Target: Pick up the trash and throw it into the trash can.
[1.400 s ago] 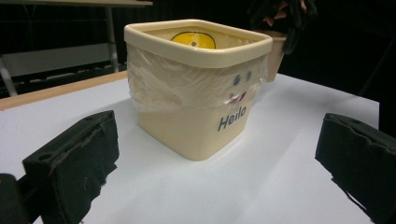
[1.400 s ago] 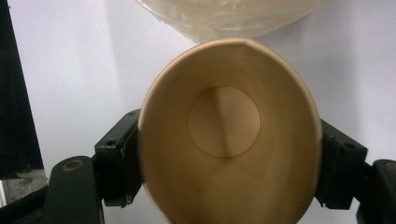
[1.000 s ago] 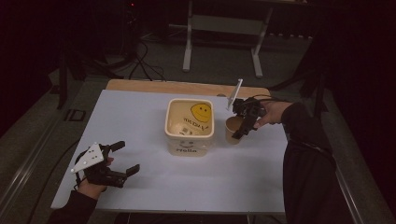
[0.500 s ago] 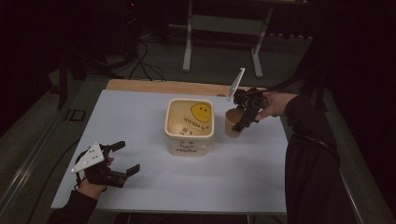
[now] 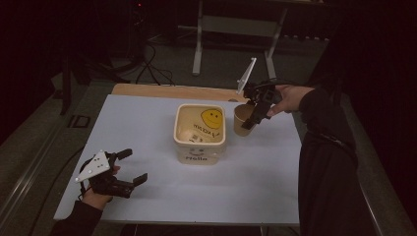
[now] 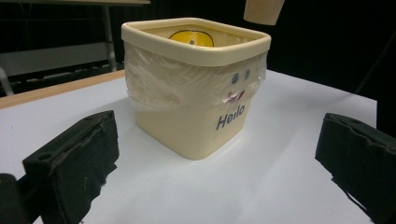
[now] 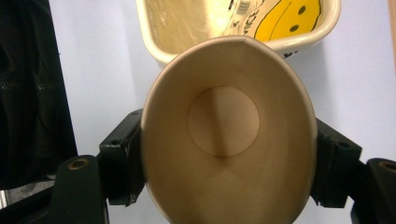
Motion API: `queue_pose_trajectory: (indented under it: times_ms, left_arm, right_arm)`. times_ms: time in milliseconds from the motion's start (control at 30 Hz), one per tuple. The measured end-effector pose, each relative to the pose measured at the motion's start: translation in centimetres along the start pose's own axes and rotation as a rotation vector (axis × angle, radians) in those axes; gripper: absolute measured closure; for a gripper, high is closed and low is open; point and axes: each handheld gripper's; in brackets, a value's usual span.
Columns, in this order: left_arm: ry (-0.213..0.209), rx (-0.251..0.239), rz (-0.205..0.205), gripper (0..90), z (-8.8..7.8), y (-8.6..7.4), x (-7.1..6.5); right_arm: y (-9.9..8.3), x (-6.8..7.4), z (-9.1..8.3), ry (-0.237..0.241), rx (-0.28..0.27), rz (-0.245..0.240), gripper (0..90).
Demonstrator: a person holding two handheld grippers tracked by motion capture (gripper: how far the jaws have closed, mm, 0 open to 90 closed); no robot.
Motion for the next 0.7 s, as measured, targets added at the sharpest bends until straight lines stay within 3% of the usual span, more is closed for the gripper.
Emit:
queue_pose_trajectory:
  times_ms: [700]
  left_arm:
    - [-0.004, -0.001, -0.002, 0.6, 0.0, 0.0, 0.0]
  right_arm:
    - [3.0, 0.2, -0.7, 0.010, -0.033, -0.029, 26.8]
Point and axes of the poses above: each handheld gripper's, and its own axes: z roughly forward along the jaws, y roughly out of its top, x roughly to its left, and after that the axes turned 9 degrees about -y, right-handed
